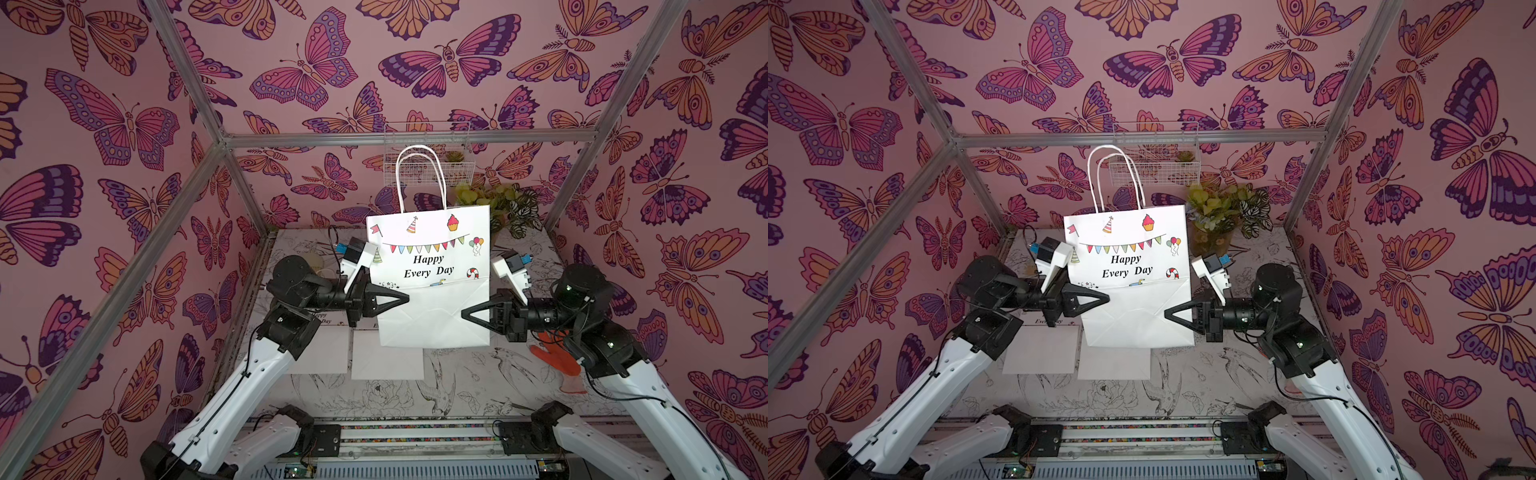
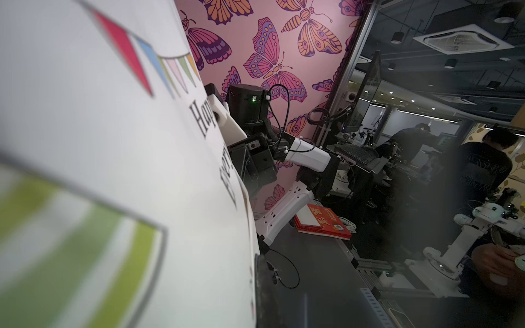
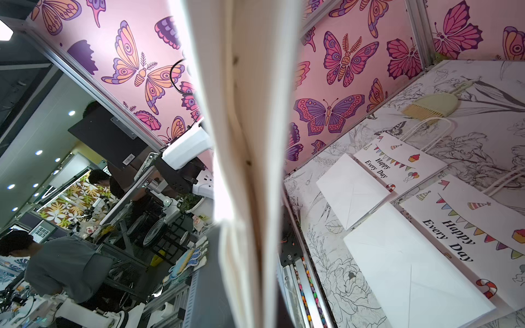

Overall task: Put away the paper bag
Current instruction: Press the paper bag.

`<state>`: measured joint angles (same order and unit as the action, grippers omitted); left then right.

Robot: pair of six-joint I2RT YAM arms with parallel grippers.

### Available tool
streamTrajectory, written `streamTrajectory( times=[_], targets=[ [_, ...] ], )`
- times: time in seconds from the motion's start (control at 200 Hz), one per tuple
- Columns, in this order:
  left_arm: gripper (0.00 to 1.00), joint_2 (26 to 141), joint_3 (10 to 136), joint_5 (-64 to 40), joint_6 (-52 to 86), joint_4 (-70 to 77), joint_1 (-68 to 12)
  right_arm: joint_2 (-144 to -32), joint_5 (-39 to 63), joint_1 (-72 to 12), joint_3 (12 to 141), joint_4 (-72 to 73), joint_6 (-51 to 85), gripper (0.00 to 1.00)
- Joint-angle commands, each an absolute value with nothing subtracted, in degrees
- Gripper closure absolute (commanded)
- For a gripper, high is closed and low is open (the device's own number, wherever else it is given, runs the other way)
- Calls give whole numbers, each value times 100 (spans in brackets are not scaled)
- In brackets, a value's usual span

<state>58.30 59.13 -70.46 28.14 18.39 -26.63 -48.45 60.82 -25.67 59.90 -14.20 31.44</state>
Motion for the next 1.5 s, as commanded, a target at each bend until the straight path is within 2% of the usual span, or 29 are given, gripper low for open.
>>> streamTrajectory(
  times=[0.0, 0.1, 0.125, 0.17, 0.255, 0.355, 0.421, 0.501, 0.606, 0.696, 0.816, 0.986, 1.026, 1.096, 1.146, 1.176, 1.211, 1.282, 1.337, 1.437, 1.497],
  targets=[
    [81, 5867, 6116, -6884, 2354, 1258, -2639, -4903, 5950, -2588, 5991, -1242, 3127, 100],
    [50, 5973, 6115, -6853, 2277, 1232, -2628, -4931, 5942, -2593, 6044, -1303, 3064, 100],
    [46, 6012, 6133, -6857, 2285, 1246, -2628, -4931, 5941, -2593, 6054, -1342, 3023, 100],
    [46, 6089, 6165, -6872, 2323, 1287, -2628, -4926, 5937, -2593, 6089, -1436, 2946, 100],
    [57, 6201, 6186, -6923, 2418, 1390, -2628, -4922, 5923, -2592, 6076, -1519, 2833, 100],
    [80, 6262, 6174, -6913, 2469, 1497, -2628, -4972, 5933, -2597, 6036, -1494, 2761, 100],
    [90, 6275, 6166, -6908, 2461, 1507, -2628, -5029, 5941, -2593, 6031, -1432, 2746, 100],
    [100, 6305, 6148, -6920, 2444, 1519, -2628, -5102, 5952, -2593, 6069, -1315, 2748, 86],
    [100, 6353, 6147, -6985, 2450, 1506, -2619, -5198, 5906, -2585, 6165, -1227, 2720, 66],
    [100, 6365, 6143, -6988, 2437, 1478, -2598, -5303, 5889, -2575, 6250, -1054, 2726, 64],
    [100, 6368, 6122, -6970, 2448, 1469, -2575, -5506, 5931, -2574, 6420, -951, 2743, 100],
    [100, 6407, 6118, -6985, 2487, 1464, -2575, -5583, 5977, -2575, 6538, -888, 2782, 100],
    [100, 6407, 6099, -6988, 2479, 1466, -2575, -5573, 5938, -2575, 6603, -974, 2728, 90],
    [100, 6416, 6091, -7039, 2474, 1475, -2575, -5547, 5844, -2575, 6720, -1071, 2651, 66],
    [100, 6407, 6082, -7041, 2470, 1462, -2567, -5550, 5786, -2571, 6802, -1160, 2578, 63],
    [100, 6408, 6078, -7049, 2470, 1470, -2569, -5553, 5768, -2573, 6851, -1193, 2548, 65],
    [100, 6399, 6065, -7052, 2463, 1470, -2566, -5559, 5749, -2575, 6896, -1243, 2519, 73],
    [100, 6361, 6048, -7057, 2469, 1464, -2566, -5580, 5730, -2570, 6935, -1247, 2520, 100],
    [97, 6331, 6029, -7042, 2478, 1461, -2566, -5598, 5738, -2575, 6905, -1176, 2579, 100],
    [74, 6278, 6008, -6942, 2520, 1493, -2566, -5641, 5796, -2575, 6839, -1030, 2688, 100],
    [66, 6292, 6012, -6861, 2627, 1591, -2575, -5651, 5814, -2571, 6820, -1011, 2721, 100]
  ],
)
